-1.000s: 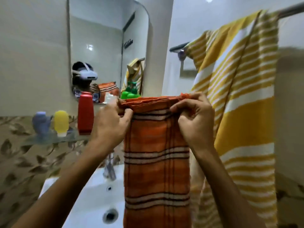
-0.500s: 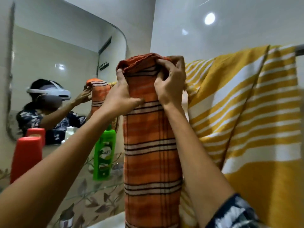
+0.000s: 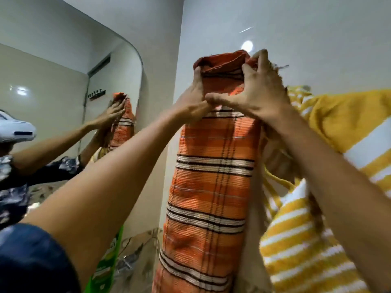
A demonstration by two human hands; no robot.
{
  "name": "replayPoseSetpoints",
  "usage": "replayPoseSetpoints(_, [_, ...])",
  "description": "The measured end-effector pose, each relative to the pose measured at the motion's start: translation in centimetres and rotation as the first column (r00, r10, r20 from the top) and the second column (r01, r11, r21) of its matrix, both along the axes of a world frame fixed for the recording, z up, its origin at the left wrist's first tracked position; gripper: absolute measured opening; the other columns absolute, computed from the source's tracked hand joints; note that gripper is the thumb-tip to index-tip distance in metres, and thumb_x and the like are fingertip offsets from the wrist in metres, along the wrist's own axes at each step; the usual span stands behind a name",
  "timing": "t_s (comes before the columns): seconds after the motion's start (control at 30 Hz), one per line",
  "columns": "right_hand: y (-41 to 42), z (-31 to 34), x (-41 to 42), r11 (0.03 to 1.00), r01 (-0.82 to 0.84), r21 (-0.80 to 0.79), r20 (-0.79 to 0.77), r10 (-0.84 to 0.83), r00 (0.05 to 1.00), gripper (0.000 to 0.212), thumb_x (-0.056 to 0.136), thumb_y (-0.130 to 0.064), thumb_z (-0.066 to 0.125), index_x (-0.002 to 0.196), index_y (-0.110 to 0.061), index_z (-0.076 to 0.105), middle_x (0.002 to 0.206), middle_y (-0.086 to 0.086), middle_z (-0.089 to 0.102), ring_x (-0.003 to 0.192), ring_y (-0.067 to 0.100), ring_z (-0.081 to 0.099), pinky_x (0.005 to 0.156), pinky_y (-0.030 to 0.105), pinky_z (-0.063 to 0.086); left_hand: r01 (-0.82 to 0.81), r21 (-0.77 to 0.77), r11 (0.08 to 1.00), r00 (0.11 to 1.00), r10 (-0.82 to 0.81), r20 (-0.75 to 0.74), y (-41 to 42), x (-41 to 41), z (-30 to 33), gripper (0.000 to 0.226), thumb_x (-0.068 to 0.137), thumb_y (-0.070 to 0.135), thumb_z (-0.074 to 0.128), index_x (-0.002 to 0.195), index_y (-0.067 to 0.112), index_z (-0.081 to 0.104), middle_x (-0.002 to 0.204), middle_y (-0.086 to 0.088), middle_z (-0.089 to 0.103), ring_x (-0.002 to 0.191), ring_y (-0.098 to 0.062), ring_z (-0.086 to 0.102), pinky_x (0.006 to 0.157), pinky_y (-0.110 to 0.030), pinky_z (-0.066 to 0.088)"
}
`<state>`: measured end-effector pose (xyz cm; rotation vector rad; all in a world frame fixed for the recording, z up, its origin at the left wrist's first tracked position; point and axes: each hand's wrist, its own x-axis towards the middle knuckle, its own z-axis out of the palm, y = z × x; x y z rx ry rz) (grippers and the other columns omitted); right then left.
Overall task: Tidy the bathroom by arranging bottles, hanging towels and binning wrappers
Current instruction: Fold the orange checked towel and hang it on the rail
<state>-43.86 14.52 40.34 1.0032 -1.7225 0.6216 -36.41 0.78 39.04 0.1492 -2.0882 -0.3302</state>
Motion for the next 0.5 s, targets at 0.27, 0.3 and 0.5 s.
replayPoseSetpoints(0.27, [5.1,1.8,-0.8,0.894,0.232,0.382,0.118,-0.296,0.948,0.104,0.060,-0.086,0.040,0.145,-0.026,0.033,0.155,0.005,0.005,0.141,0.049,0.000,0.114,0.057,-0.005,0.194,0.067,0.979,0.972,-0.201,0.120,-0.5,-3.9,1.4,0.098,0.083,0.056,0.053,0.146,0.024,-0.014,0.150,-0.013,0.028,0.130,-0.031,0.041,0.110,-0.045,0.034])
replayPoseSetpoints(0.3, [5.4,2.0,-1.2,0.884,0.234,0.404,0.107,-0.300,0.948,0.107,0.057,-0.088,0.037,0.145,-0.028,0.034,0.153,0.003,0.010,0.141,0.049,0.006,0.115,0.058,0.003,0.244,0.109,0.964,0.954,-0.259,0.152,-0.6,-4.1,1.6,0.098,0.079,0.059,0.055,0.146,0.027,-0.010,0.146,-0.012,0.034,0.125,-0.030,0.047,0.107,-0.047,0.038])
replayPoseSetpoints(0.5, [7.1,2.3,-2.0,0.853,0.044,0.521,0.146,-0.140,0.979,0.067,0.064,-0.075,0.046,0.113,-0.032,0.064,0.124,-0.008,0.041,0.113,0.012,0.045,0.094,0.028,0.036,0.387,0.191,0.902,0.876,-0.424,0.229,-2.8,-5.3,1.9,0.073,0.085,0.046,0.059,0.143,0.023,0.022,0.135,-0.005,0.051,0.115,-0.019,0.056,0.099,-0.038,0.045])
